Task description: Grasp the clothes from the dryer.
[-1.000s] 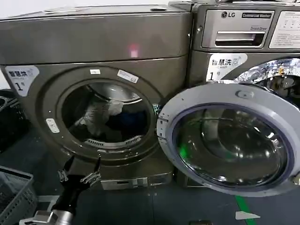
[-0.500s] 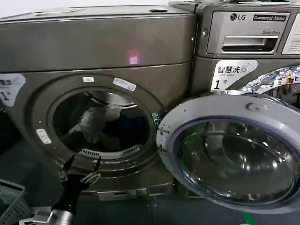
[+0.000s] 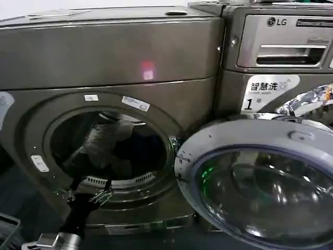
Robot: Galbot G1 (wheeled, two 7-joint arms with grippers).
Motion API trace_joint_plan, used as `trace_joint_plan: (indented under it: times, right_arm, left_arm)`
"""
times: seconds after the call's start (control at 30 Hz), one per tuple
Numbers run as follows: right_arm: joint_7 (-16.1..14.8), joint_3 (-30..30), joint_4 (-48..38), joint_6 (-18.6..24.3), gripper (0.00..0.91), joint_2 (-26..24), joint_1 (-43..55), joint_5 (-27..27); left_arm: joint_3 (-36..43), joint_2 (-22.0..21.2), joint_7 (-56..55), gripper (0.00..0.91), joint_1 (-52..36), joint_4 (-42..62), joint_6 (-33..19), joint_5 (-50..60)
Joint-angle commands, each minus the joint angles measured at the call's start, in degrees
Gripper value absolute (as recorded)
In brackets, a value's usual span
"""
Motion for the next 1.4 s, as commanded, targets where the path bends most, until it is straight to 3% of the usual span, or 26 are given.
trace_joint_plan:
  times: [0.03, 0.8, 0.93, 1.2, 1.4]
  right_arm:
    - [0.0, 0.1, -0.1, 0.0, 0.907, 0.0, 0.0, 0.0]
    - [-0.1, 0.5, -0.4, 0.1, 0.907, 0.1, -0.2, 0.0]
    - [0.6, 0.7, 0.8, -1.5, 0.907, 0.6, -0.4, -0.8]
    - [0.8, 2.4, 2.0, -1.8, 0.907, -0.1, -1.5, -2.6]
    - [1.4, 5.2, 2.2, -2.0, 0.907, -0.2, -3.3, -2.6]
  left_arm:
    - [-0.1, 0.0, 0.0, 0.907, 0.0, 0.0, 0.0, -0.1]
    - [0.3, 0.8, 0.1, 0.907, 0.3, -0.1, 0.0, 0.1]
    - [0.3, 1.1, 0.1, 0.907, -0.4, 0.4, 0.1, -0.1]
    - [2.6, 3.4, -1.4, 0.907, -11.0, 7.7, 1.8, -4.2]
    - [5.2, 4.3, -2.9, 0.907, -23.9, 20.9, 0.0, -1.6]
